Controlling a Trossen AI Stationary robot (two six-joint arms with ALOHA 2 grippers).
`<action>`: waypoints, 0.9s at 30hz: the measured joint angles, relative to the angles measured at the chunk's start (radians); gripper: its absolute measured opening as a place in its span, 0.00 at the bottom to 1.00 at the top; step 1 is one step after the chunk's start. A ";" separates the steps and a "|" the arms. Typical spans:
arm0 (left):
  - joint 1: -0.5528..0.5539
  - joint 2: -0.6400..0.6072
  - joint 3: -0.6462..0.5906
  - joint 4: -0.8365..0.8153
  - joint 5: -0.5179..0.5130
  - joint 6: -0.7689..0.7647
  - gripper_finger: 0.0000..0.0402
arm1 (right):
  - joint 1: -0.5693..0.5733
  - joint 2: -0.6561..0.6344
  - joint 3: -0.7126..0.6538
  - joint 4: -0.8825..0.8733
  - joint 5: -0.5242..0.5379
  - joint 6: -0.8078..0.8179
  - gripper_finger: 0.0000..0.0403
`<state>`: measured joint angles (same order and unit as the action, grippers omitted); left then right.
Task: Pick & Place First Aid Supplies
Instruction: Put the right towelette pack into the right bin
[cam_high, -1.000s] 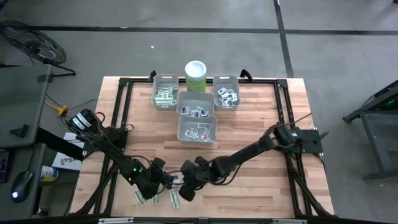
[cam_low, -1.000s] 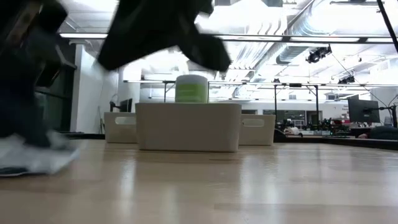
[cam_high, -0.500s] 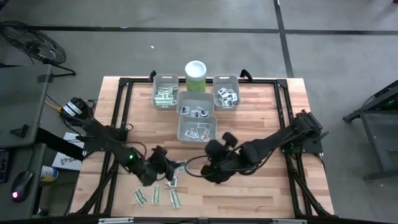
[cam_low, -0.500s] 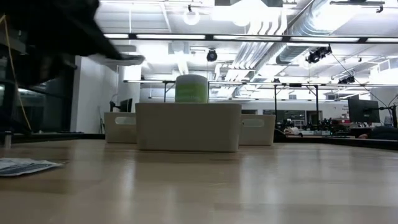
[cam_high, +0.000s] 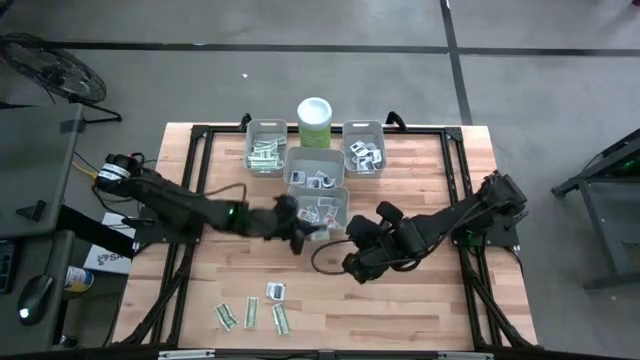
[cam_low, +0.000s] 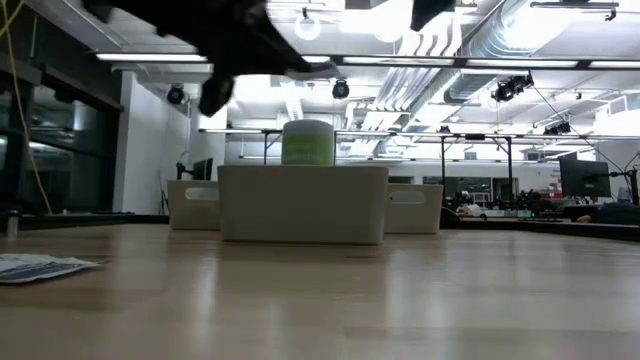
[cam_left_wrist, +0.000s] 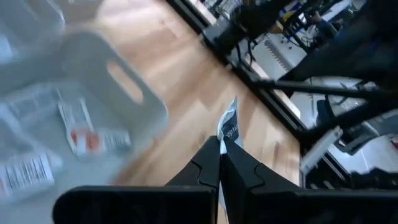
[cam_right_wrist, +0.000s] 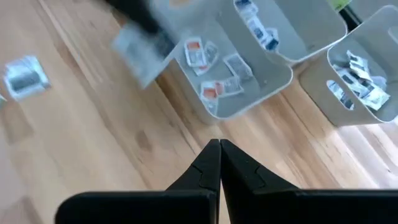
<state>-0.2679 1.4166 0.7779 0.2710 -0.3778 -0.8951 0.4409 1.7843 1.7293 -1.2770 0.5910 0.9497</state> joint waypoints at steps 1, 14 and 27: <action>0.034 0.000 0.011 -0.005 0.025 0.022 0.00 | -0.013 -0.021 -0.042 0.033 -0.016 -0.022 0.00; 0.351 0.045 0.207 -0.118 0.245 0.237 0.00 | -0.222 -0.549 -0.723 0.666 -0.138 -0.247 0.00; 0.544 0.333 0.525 -0.174 0.364 0.319 0.00 | -0.468 -0.890 -0.963 0.736 -0.254 -0.449 0.00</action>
<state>0.2759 1.7498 1.3028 0.0967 -0.0134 -0.5766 -0.0271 0.8946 0.7665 -0.5412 0.3368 0.5003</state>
